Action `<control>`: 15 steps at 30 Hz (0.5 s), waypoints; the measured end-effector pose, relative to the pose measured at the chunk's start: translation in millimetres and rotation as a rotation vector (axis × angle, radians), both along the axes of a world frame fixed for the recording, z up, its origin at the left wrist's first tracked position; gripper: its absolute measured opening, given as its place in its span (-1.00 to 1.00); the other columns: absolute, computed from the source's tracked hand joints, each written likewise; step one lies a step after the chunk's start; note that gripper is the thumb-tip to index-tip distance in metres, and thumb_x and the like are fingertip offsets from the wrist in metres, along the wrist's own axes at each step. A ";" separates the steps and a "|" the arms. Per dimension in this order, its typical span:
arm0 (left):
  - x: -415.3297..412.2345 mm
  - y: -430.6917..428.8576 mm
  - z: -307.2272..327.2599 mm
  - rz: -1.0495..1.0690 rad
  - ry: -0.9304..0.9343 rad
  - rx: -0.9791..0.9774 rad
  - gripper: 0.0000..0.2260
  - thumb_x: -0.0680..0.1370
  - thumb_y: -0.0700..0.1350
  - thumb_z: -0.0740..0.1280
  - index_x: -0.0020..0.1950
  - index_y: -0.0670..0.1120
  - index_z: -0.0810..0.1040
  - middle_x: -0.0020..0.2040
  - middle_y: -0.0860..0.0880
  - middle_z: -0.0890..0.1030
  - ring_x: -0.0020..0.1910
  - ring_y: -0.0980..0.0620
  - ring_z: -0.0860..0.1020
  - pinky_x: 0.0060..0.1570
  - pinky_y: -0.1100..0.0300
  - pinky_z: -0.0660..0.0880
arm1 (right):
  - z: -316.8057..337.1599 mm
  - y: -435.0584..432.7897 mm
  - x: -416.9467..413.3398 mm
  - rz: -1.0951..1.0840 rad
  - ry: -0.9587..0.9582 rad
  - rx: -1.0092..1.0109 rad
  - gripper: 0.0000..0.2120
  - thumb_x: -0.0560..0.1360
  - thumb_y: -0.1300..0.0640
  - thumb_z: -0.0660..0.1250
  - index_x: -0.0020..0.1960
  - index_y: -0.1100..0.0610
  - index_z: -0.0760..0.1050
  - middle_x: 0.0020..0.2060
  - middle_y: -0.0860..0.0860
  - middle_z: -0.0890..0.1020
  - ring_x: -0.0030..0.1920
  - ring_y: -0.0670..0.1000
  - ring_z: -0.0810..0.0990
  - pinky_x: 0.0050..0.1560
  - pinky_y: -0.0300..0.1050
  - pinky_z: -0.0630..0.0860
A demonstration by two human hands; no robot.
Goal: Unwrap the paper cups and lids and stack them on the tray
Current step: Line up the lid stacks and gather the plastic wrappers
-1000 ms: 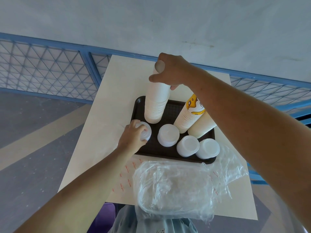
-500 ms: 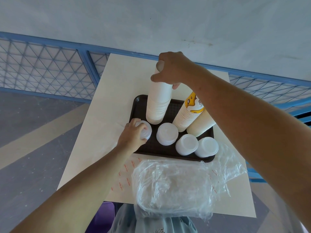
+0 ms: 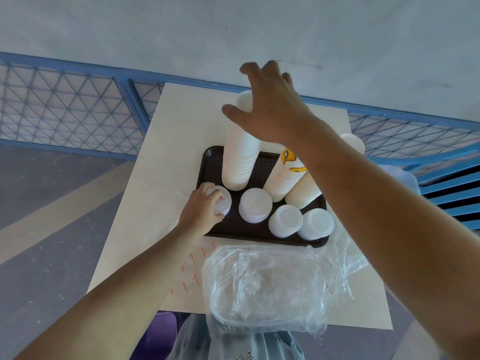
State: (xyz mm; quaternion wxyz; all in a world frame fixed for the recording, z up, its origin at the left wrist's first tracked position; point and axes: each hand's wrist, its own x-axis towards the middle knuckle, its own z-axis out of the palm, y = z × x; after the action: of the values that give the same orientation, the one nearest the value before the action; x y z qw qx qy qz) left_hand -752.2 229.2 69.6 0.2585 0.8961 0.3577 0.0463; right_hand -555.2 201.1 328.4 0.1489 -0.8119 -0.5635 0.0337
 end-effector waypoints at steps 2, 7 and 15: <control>0.0 -0.1 -0.2 0.001 -0.001 0.007 -0.53 0.38 -0.08 0.65 0.24 -0.01 0.60 0.43 -0.04 0.42 0.23 -0.19 0.53 0.05 0.06 0.55 | -2.8 -24.8 -12.9 0.067 -0.056 0.329 -0.49 0.53 -0.10 0.39 0.38 0.14 0.48 0.25 0.17 0.47 0.19 0.22 0.47 0.15 -0.01 0.46; 0.1 -0.7 -0.3 -0.006 0.008 0.041 -0.54 0.40 -0.07 0.63 0.26 -0.03 0.59 0.43 -0.04 0.43 0.23 -0.17 0.53 0.04 0.11 0.51 | -69.3 -94.1 -49.5 0.043 0.116 0.557 -0.85 0.51 0.25 0.33 0.04 0.26 0.61 -0.03 0.16 0.57 -0.05 0.22 0.54 0.01 0.10 0.50; -5.5 -9.5 1.8 -0.098 0.006 0.245 -0.56 0.36 -0.03 0.62 0.17 -0.12 0.61 0.44 -0.14 0.48 0.41 -0.23 0.45 0.33 -0.12 0.48 | -165.9 -121.5 -73.6 -0.010 0.213 -0.065 -0.75 0.58 0.26 0.34 0.26 0.20 0.54 0.25 0.08 0.51 0.25 0.12 0.48 0.17 0.11 0.59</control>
State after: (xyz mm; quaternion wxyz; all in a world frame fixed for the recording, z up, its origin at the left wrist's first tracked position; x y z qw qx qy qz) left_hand -757.7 219.7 71.5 0.1478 0.9375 0.3061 0.0744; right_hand -628.8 79.6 162.5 0.1819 -0.8109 -0.5390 0.1373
